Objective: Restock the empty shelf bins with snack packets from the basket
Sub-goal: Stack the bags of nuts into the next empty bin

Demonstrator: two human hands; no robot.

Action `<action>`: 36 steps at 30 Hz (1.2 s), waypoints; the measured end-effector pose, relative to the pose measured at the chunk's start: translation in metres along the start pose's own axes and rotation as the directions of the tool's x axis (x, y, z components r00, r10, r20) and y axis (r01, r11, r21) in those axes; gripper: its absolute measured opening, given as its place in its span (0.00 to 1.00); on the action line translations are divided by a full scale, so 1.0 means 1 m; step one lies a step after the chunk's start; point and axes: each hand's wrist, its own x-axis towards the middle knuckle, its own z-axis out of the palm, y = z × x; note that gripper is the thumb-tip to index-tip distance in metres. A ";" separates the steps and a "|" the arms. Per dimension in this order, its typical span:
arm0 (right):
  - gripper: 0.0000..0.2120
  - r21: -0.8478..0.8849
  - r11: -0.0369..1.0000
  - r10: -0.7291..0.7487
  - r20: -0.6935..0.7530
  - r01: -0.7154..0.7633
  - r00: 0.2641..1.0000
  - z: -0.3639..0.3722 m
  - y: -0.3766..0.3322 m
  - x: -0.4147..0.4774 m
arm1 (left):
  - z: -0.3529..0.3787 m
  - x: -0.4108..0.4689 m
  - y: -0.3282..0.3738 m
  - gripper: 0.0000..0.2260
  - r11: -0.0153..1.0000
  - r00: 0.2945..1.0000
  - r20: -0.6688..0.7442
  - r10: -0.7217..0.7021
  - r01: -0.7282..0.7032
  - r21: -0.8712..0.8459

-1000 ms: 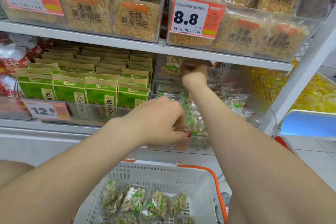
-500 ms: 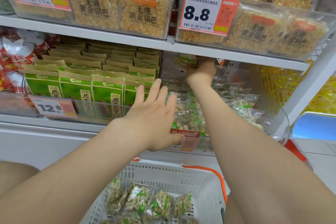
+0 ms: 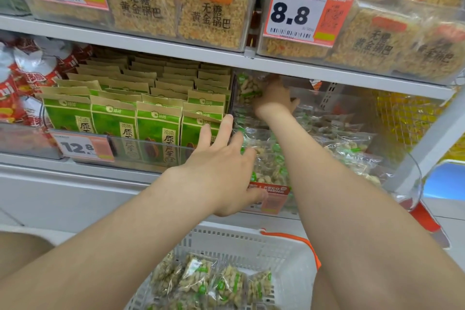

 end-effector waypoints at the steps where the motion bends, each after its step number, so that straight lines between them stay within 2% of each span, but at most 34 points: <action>1: 0.33 -0.041 0.999 0.006 -0.003 -0.006 1.000 0.001 -0.001 0.000 | 0.000 0.000 0.000 0.39 1.000 1.000 0.001 0.001 -0.001 0.004; 5: 0.38 -0.075 0.997 0.008 0.028 -0.006 1.000 0.005 0.001 0.002 | -0.002 -0.001 0.000 0.39 1.000 1.000 0.012 0.007 -0.007 0.007; 8: 0.40 -0.102 0.994 0.041 -0.019 -0.043 0.999 -0.001 0.001 -0.006 | -0.002 -0.001 -0.002 0.39 1.000 1.000 0.018 0.023 -0.023 -0.018; 12: 0.38 -0.156 0.987 0.038 -0.086 -0.051 0.996 -0.010 0.009 -0.032 | -0.002 -0.005 -0.011 0.39 0.993 0.996 -0.072 0.049 -0.056 -0.100; 15: 0.26 -0.170 0.980 -0.115 -0.073 0.101 0.991 -0.015 0.017 -0.060 | -0.004 -0.013 -0.015 0.39 0.985 0.986 -0.160 0.047 -0.072 -0.159; 17: 0.16 -0.098 0.963 -0.261 -0.096 0.252 0.960 -0.019 0.021 -0.082 | -0.004 -0.022 -0.015 0.37 0.978 0.974 -0.226 0.007 -0.054 -0.203; 18: 0.14 -0.047 0.942 -0.336 -0.117 0.333 0.934 -0.021 0.023 -0.095 | -0.004 -0.028 -0.015 0.34 0.974 0.957 -0.290 -0.024 -0.044 -0.223; 20: 0.14 0.019 0.885 -0.456 -0.165 0.465 0.875 -0.026 0.027 -0.124 | -0.003 -0.040 -0.015 0.24 0.968 0.878 -0.467 -0.101 -0.022 -0.250; 22: 0.14 0.044 0.823 -0.548 -0.207 0.567 0.811 -0.031 0.033 -0.155 | -0.004 -0.051 -0.015 0.16 0.945 0.827 -0.524 -0.204 0.027 -0.325; 25: 0.12 0.053 0.737 -0.653 -0.202 0.674 0.730 -0.036 0.042 -0.198 | 0.001 -0.068 -0.016 0.13 0.892 0.893 -0.328 -0.309 0.152 -0.426; 27: 0.14 0.007 0.688 -0.719 -0.130 0.726 0.683 -0.032 0.050 -0.220 | 0.013 -0.076 -0.016 0.14 0.926 0.955 -0.164 -0.246 0.182 -0.330; 29: 0.14 -0.005 0.636 -0.771 0.031 0.772 0.636 -0.024 0.057 -0.235 | 0.032 -0.080 -0.017 0.13 0.970 0.991 -0.005 -0.133 0.129 -0.205; 31: 0.11 -0.019 0.609 -0.761 0.268 0.793 0.591 -0.009 0.063 -0.249 | 0.055 -0.081 -0.018 0.13 0.991 0.984 0.174 -0.027 0.050 -0.125; 33: 0.08 -0.024 0.607 -0.692 0.475 0.795 0.543 0.015 0.070 -0.261 | 0.080 -0.079 -0.018 0.17 0.995 0.943 0.331 0.037 -0.003 -0.104; 36: 0.09 -0.062 0.583 -0.578 0.670 0.810 0.467 0.062 0.081 -0.278 | 0.109 -0.074 -0.014 0.17 0.994 0.905 0.413 0.100 -0.070 -0.087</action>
